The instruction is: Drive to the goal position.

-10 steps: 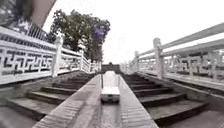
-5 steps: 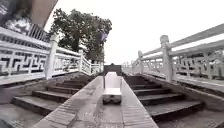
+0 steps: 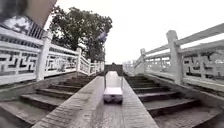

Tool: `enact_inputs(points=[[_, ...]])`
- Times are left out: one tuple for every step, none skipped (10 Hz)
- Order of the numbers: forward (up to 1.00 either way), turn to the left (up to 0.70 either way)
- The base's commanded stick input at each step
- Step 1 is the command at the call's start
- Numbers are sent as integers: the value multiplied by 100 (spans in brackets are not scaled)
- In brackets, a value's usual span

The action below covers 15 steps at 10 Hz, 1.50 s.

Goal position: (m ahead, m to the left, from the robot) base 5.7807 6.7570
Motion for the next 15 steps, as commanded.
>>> enact_inputs(points=[[69, 1], [69, 1], [69, 1], [69, 1], [69, 1], [69, 1], [69, 1], [69, 1], [69, 1], [69, 1], [69, 1], [69, 1], [69, 1], [69, 1], [69, 1]])
